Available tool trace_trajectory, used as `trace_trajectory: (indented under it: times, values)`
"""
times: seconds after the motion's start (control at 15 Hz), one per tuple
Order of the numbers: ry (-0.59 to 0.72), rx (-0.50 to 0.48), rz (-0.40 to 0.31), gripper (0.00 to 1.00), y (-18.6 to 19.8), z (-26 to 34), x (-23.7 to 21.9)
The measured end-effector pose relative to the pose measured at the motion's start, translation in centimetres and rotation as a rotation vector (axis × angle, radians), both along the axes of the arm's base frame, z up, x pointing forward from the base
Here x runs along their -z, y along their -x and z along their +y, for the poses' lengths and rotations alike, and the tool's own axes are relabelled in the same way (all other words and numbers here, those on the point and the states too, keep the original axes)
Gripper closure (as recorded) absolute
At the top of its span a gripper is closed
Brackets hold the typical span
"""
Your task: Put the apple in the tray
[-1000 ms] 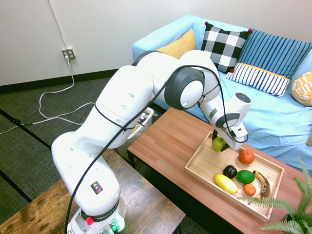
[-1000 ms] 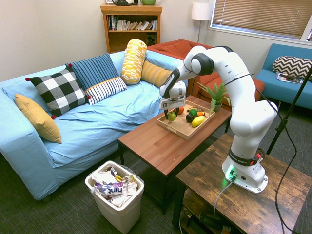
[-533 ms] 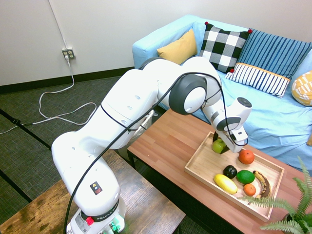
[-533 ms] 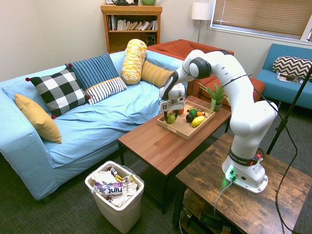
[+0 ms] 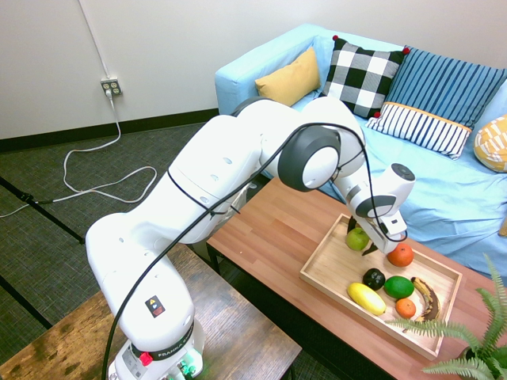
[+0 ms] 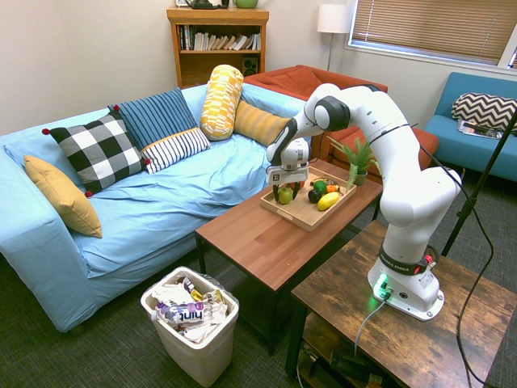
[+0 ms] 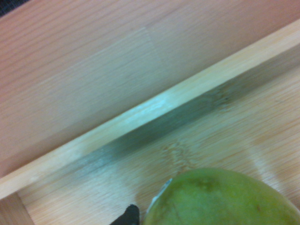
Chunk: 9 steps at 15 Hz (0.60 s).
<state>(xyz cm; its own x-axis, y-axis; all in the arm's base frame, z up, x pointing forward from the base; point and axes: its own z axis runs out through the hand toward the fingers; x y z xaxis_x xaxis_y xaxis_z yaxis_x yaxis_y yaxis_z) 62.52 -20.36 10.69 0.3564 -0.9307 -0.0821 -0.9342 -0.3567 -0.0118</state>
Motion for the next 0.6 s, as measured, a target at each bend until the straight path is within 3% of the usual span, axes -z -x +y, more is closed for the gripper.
trace_trajectory:
  times: [0.33,0.6]
  values:
    - [-0.017,-0.032,-0.045,0.00,0.2,-0.4,-6.6]
    - [-0.021,-0.050,-0.066,0.00,2.5,-0.1,-11.8]
